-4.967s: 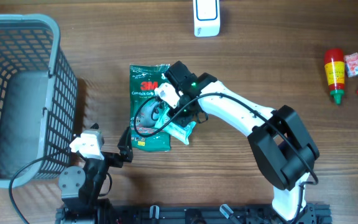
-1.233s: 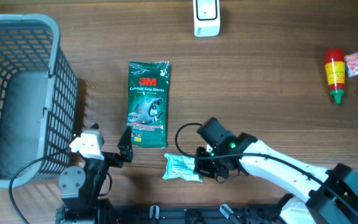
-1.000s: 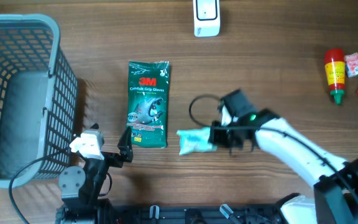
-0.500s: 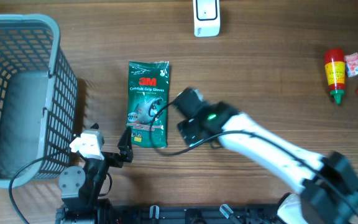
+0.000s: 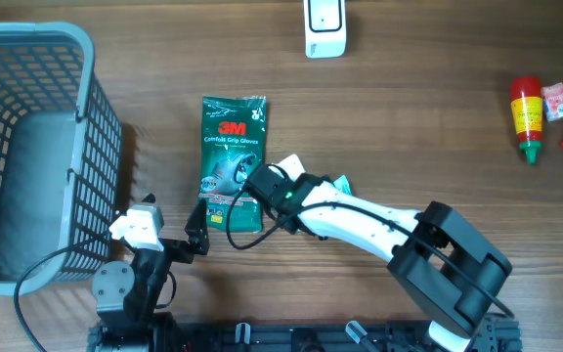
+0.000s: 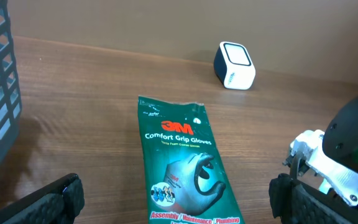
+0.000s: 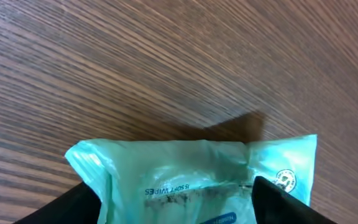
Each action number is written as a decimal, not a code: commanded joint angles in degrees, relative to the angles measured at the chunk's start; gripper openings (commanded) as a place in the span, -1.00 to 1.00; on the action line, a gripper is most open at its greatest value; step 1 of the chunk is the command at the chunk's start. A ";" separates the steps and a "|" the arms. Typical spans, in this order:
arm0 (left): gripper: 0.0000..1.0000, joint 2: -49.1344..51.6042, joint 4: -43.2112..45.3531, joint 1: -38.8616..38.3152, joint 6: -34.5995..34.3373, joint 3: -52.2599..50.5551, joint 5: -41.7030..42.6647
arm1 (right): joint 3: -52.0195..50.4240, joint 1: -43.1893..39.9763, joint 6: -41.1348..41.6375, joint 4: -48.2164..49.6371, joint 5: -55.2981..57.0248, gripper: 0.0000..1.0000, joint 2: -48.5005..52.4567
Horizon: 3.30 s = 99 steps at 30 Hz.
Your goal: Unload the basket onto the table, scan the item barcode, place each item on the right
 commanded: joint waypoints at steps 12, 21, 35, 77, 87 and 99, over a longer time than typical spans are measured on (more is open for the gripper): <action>1.00 -0.42 0.15 -0.26 -0.33 -0.20 0.70 | 14.58 -5.11 -8.48 -13.03 -37.11 -0.91 -2.91; 1.00 -0.42 0.13 -0.26 -0.33 -0.20 0.70 | 9.07 -25.16 -54.80 -12.90 -104.65 -0.91 -12.59; 1.00 -0.42 0.13 -0.26 -0.33 -0.20 0.70 | -6.51 -27.30 -63.60 24.11 -117.50 -0.91 -12.37; 1.00 -0.42 0.15 -0.26 -0.33 -0.20 0.70 | -6.51 -25.03 -114.14 93.66 -117.48 -0.91 -20.00; 1.00 -0.42 0.15 -0.26 -0.33 -0.20 0.70 | -6.27 -25.05 -111.65 103.36 -117.37 -0.92 -20.00; 1.00 -0.42 0.13 -0.26 -0.33 -0.20 0.70 | -5.53 -26.03 -70.66 96.04 -106.31 -0.91 -20.74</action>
